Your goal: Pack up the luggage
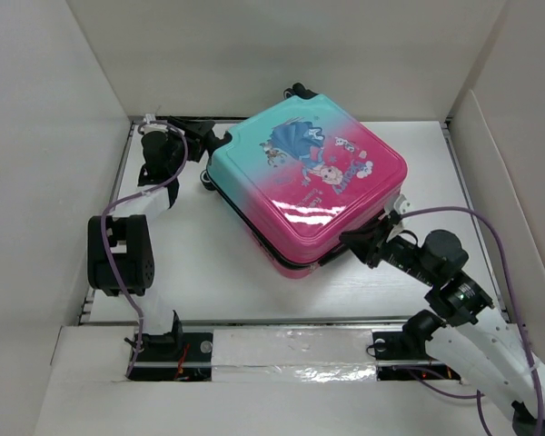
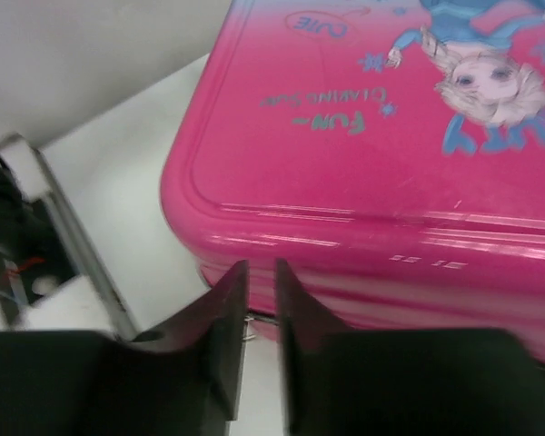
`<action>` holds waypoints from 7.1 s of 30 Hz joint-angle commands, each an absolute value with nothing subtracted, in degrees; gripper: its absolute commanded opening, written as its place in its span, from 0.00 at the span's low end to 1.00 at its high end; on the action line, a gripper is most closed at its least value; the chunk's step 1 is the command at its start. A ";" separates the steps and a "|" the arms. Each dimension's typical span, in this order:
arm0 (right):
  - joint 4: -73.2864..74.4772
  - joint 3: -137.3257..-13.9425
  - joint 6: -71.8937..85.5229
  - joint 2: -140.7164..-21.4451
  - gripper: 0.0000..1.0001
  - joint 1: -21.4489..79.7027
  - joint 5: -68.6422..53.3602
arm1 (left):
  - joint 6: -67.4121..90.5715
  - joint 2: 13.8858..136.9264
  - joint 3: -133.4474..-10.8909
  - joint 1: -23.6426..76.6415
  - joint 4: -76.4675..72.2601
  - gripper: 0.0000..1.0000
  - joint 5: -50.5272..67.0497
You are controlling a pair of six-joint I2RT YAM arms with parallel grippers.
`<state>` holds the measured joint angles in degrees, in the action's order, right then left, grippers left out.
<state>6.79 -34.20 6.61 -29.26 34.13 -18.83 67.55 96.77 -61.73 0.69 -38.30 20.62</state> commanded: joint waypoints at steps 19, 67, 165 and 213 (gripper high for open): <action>-9.13 -16.26 17.84 -35.85 0.66 46.49 -13.10 | 66.45 104.15 -60.38 -0.08 -52.47 0.14 23.38; -46.52 -7.56 27.34 -53.10 0.00 58.35 13.53 | 34.72 66.96 -17.30 56.50 -52.73 0.00 -21.97; -22.22 -19.09 17.31 -50.71 0.26 35.07 -7.30 | 57.57 60.83 -9.23 9.76 -67.41 0.00 11.16; -30.93 -19.42 22.41 -58.45 0.41 40.69 30.67 | 56.43 54.76 -7.65 10.90 -64.51 0.00 15.56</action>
